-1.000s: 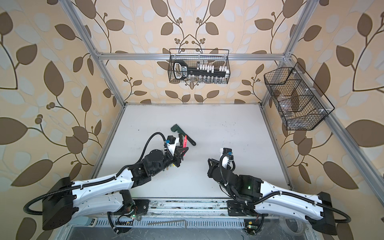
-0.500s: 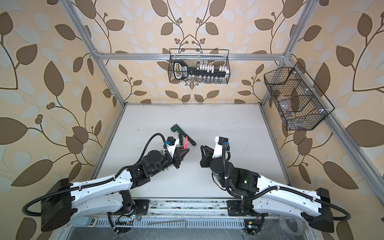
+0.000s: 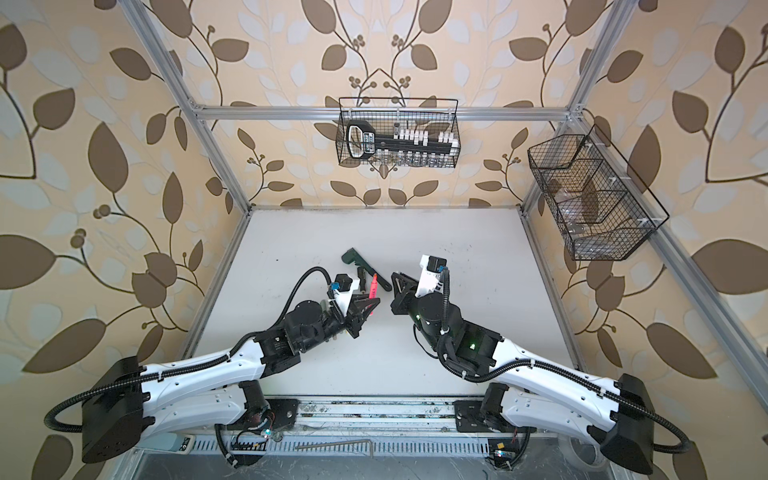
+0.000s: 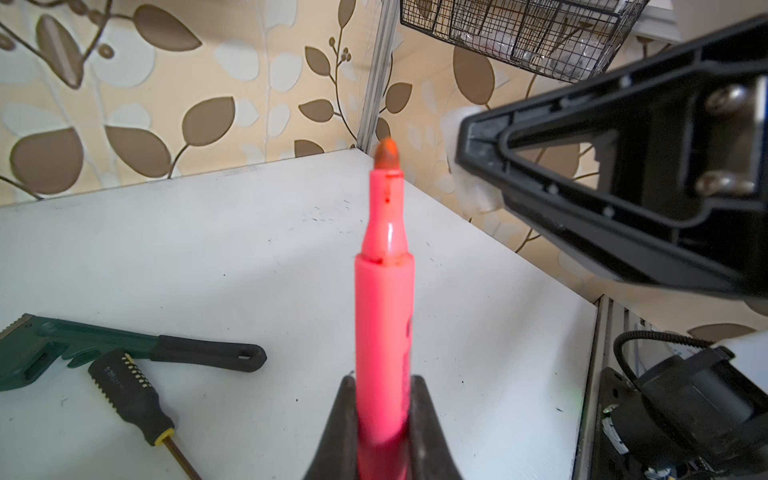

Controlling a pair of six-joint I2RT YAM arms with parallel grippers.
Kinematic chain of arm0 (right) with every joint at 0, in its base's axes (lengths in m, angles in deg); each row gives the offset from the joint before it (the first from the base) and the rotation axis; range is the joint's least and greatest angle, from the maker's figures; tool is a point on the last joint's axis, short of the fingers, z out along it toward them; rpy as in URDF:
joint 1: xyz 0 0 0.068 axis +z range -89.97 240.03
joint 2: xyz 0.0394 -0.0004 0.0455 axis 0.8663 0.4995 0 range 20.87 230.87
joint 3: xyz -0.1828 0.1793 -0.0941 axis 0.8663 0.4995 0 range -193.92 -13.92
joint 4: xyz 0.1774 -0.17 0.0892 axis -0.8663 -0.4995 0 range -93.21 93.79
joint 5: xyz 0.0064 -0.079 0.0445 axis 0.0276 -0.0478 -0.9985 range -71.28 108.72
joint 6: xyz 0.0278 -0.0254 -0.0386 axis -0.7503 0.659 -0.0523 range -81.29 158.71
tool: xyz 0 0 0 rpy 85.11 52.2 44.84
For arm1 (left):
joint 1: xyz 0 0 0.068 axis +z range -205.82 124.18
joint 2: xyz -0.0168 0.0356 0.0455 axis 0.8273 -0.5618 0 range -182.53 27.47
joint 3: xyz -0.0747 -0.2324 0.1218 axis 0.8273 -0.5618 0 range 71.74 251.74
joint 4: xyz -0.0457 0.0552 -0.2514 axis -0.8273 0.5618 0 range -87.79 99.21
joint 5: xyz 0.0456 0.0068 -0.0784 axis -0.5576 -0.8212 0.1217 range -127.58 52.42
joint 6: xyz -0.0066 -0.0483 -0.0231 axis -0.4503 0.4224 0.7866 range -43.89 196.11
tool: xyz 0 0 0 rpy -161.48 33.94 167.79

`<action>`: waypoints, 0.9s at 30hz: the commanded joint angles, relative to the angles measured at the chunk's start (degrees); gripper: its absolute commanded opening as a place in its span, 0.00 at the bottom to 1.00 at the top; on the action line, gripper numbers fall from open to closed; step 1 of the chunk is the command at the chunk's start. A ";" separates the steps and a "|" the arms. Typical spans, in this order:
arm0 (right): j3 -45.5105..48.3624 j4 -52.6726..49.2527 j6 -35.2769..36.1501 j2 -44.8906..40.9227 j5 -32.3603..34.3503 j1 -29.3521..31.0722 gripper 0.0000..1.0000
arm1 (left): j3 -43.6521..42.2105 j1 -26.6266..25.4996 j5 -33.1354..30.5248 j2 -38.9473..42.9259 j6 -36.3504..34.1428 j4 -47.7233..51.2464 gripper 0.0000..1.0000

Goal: Insert the pens into the pen caps
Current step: 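Lift the cap with the right gripper and carry it toward the pink highlighter, then lower the cap onto the highlighter tip held by the left gripper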

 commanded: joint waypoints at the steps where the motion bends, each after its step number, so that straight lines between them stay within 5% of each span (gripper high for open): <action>1: -1.85 5.13 2.63 1.49 -4.09 -1.29 0.00 | 0.10 -0.73 1.19 1.05 -1.38 -2.97 0.00; 14: -0.34 13.42 3.60 5.48 -9.72 -2.46 0.00 | 0.27 -0.96 1.58 0.66 -1.54 -3.04 0.00; 27: -2.21 13.98 6.34 5.35 -8.60 -1.27 0.00 | 0.47 -1.13 1.73 0.79 -1.55 -2.71 0.00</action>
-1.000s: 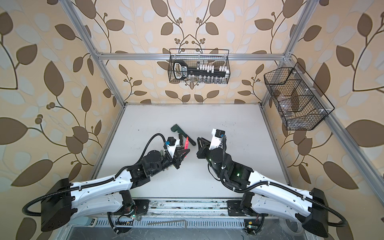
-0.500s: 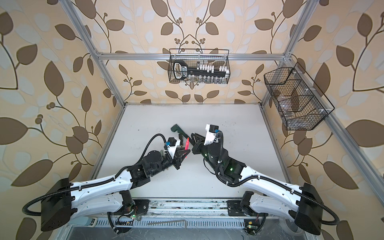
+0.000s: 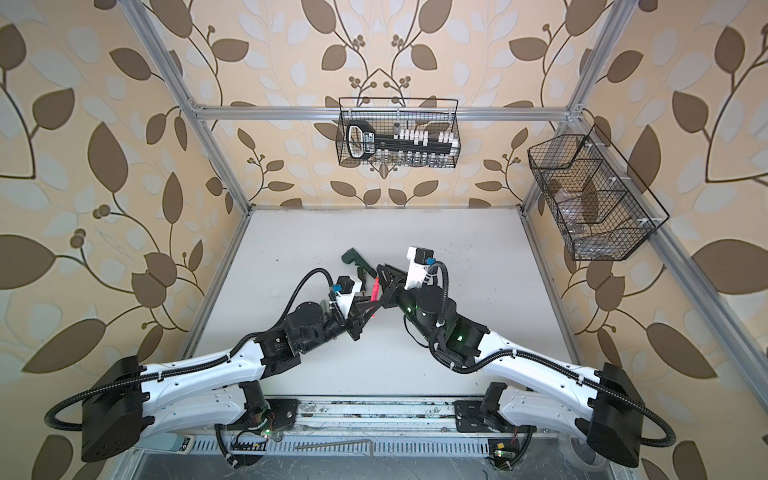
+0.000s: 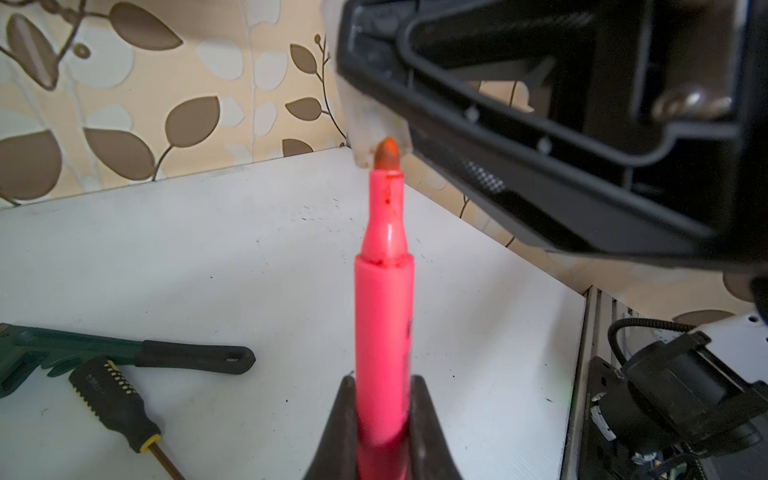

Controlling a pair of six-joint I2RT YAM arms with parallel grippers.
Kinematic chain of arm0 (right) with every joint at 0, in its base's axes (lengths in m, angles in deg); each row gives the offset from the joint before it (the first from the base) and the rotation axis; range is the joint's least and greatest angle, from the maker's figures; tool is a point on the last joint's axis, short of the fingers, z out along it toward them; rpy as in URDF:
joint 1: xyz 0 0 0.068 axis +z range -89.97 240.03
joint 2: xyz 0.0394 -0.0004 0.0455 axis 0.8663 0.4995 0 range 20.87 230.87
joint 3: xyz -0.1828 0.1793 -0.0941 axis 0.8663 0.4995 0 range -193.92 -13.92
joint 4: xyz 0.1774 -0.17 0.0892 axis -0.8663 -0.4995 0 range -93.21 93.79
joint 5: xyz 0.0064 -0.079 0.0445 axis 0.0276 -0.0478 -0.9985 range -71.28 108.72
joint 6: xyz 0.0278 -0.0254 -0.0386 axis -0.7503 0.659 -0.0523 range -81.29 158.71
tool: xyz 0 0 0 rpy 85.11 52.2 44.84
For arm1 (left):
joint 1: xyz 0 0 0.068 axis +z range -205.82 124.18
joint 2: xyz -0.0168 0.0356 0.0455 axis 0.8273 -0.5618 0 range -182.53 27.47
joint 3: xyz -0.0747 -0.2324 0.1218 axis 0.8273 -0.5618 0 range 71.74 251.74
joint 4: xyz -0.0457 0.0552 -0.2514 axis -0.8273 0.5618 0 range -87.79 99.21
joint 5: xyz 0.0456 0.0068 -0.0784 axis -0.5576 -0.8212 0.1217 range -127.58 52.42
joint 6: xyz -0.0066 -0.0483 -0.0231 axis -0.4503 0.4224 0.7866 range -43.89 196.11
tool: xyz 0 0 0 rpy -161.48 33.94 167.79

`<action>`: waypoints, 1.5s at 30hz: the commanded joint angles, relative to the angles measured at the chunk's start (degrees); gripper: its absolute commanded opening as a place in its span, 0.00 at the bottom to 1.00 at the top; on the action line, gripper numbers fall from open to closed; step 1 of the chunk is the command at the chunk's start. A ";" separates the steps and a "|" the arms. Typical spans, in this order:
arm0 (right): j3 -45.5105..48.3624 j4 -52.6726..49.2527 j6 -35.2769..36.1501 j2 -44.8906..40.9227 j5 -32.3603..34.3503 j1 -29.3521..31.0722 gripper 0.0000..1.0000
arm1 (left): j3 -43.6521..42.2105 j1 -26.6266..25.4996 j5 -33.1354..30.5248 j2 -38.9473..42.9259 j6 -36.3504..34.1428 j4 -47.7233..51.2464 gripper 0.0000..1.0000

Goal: Insert the pens into the pen caps
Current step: 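Lower the cap onto the highlighter tip held by the left gripper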

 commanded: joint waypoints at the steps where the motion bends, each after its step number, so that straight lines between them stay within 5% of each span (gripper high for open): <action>1: -2.25 1.23 1.48 0.33 -0.07 0.70 0.00 | 0.41 -0.50 0.90 0.79 -0.94 -2.59 0.00; 31: -0.55 1.85 2.04 0.08 2.13 2.19 0.00 | 0.30 -0.80 0.86 1.40 -0.96 -2.51 0.00; 45: 8.25 5.43 1.32 -2.43 5.90 6.71 0.00 | -0.33 -0.65 -1.40 2.72 2.16 -3.04 0.00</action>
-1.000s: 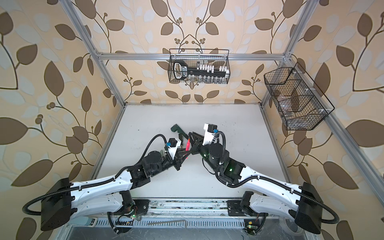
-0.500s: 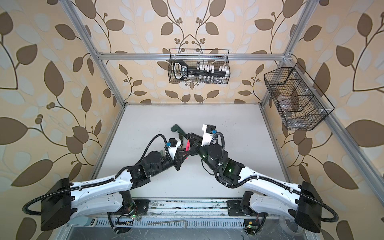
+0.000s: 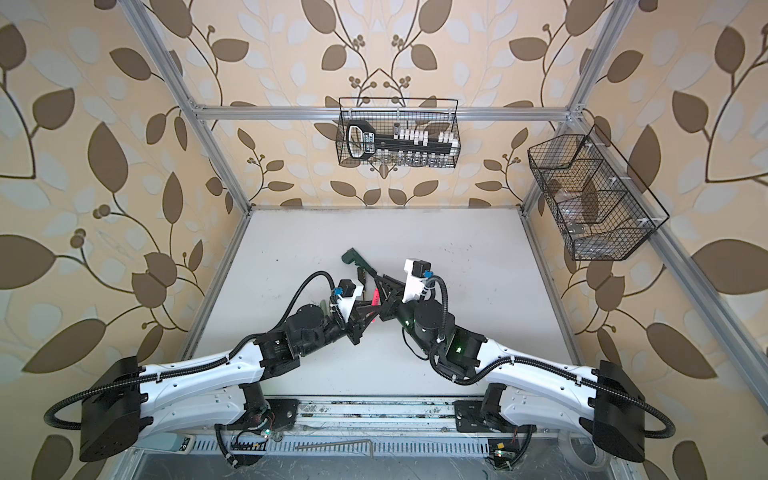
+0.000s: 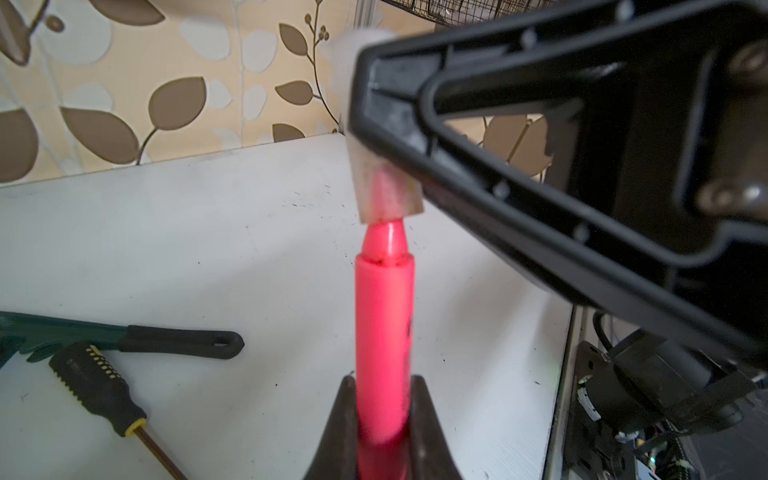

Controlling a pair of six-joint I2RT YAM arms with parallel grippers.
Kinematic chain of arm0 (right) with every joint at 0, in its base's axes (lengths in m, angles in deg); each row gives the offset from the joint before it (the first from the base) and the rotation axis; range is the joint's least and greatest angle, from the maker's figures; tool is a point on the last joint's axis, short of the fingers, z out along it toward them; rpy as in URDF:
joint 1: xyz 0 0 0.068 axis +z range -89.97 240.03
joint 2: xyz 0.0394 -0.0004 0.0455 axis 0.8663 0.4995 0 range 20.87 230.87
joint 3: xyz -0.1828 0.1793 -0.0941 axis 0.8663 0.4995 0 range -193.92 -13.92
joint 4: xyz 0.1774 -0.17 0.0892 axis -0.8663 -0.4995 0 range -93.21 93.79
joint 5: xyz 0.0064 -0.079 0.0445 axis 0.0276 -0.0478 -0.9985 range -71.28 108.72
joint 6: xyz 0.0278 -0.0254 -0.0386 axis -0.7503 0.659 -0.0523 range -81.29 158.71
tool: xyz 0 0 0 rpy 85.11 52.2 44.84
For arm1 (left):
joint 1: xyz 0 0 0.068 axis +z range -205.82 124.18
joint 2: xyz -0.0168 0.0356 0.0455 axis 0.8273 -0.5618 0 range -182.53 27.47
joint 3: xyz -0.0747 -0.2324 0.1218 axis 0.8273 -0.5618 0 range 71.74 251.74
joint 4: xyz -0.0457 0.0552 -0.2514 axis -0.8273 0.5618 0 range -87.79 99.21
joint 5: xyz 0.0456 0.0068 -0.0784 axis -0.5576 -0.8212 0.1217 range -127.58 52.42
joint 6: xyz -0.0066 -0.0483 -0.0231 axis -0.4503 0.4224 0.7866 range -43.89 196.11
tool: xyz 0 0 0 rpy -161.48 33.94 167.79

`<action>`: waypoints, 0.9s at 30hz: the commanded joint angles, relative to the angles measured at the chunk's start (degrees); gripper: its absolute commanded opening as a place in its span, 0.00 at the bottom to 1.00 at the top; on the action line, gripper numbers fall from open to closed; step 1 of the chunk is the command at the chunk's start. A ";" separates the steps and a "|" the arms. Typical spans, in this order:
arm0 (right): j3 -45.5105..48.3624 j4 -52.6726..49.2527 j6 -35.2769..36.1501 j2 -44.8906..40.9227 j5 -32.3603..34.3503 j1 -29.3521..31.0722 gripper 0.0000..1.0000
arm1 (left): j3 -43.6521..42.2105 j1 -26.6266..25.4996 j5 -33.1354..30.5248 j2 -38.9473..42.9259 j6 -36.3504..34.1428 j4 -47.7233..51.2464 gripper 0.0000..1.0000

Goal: Insert the pens into the pen caps
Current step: 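Lower the cap onto the highlighter tip held by the left gripper, then open the right gripper and draw it back from the capped highlighter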

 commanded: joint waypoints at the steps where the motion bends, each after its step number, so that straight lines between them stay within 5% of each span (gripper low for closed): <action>1: 2.88 0.81 -0.12 -1.02 0.86 1.35 0.00 | 0.53 0.27 -1.55 2.00 1.25 -4.63 0.00; 14: 6.94 5.43 5.06 -2.09 -0.53 6.02 0.00 | -0.08 0.98 3.77 1.91 2.69 -7.34 0.00; 27: 8.64 -0.57 7.34 -9.62 -2.69 3.31 0.00 | 0.18 1.33 4.93 1.47 2.22 -7.10 0.00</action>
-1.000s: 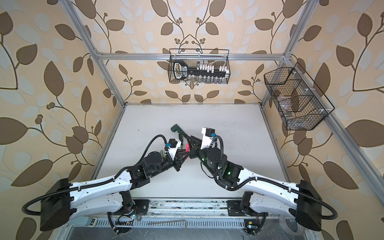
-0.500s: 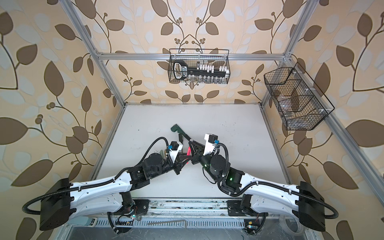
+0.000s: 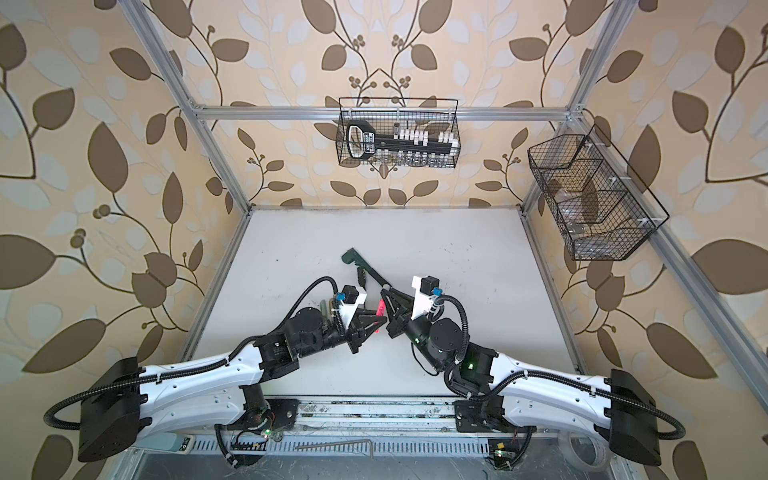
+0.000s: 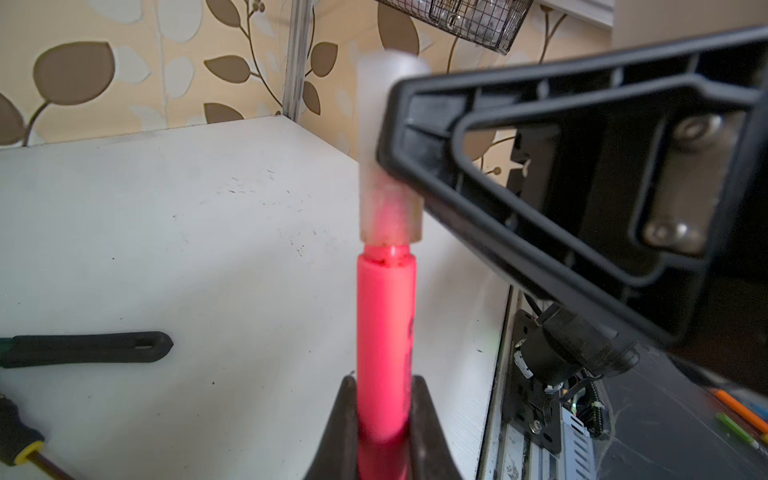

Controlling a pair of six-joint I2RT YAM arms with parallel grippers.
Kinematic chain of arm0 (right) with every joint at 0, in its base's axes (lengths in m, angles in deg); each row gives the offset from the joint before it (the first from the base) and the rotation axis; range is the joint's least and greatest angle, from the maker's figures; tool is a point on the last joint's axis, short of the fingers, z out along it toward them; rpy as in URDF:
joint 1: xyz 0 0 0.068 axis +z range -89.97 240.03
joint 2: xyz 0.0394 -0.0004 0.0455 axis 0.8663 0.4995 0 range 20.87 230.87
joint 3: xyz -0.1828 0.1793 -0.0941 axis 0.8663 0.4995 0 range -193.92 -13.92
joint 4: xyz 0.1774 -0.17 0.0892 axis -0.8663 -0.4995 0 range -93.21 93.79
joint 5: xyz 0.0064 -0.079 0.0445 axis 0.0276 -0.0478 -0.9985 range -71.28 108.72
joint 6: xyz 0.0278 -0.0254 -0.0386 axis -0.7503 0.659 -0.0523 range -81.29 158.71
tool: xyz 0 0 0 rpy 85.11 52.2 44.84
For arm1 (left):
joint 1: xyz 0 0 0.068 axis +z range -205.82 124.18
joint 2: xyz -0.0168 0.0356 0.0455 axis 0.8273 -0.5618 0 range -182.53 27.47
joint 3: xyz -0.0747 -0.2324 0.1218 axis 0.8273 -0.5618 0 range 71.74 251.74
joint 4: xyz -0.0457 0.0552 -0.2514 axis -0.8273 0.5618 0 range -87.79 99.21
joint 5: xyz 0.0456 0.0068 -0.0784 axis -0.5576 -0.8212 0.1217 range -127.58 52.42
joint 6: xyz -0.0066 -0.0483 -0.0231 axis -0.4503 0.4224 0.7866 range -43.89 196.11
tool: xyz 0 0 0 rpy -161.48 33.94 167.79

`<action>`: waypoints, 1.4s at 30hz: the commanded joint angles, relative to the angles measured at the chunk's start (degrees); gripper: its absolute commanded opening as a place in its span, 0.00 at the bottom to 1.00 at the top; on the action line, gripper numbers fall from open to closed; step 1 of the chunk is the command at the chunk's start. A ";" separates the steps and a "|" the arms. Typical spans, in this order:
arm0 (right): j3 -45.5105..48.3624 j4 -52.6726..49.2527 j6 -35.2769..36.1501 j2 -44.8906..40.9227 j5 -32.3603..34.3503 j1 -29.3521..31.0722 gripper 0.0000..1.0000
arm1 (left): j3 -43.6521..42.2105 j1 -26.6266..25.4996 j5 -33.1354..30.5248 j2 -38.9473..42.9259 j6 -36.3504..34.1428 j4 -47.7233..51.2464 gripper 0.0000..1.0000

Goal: Insert the pens into the pen caps
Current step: 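Open the right gripper and draw it back from the capped highlighter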

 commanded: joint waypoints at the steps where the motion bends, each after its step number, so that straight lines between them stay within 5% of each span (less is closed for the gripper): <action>1: 1.42 -3.97 1.54 -1.25 -3.94 -0.16 0.00 | 1.19 1.43 -3.73 0.99 0.46 -5.37 0.00; 10: 3.85 -0.30 -1.17 2.39 -6.56 2.14 0.00 | 1.21 1.43 -3.62 0.64 -0.10 -5.28 0.00; 16: 4.04 -4.20 -1.73 -2.89 -3.46 2.61 0.33 | 1.36 1.39 -3.05 0.46 -0.78 -5.12 0.00; 23: -1.10 -11.04 1.00 -8.42 -2.21 2.75 0.53 | 2.05 1.26 -1.77 -0.20 -2.65 -4.09 0.00; 31: -13.43 -23.61 -3.91 -3.48 4.86 0.80 0.58 | 3.36 -0.09 -0.90 -1.47 -5.25 -2.48 0.00; 42: -19.41 -27.03 -7.60 4.31 0.83 -3.27 0.56 | 3.39 -0.67 -1.25 -1.21 -5.67 -2.21 0.00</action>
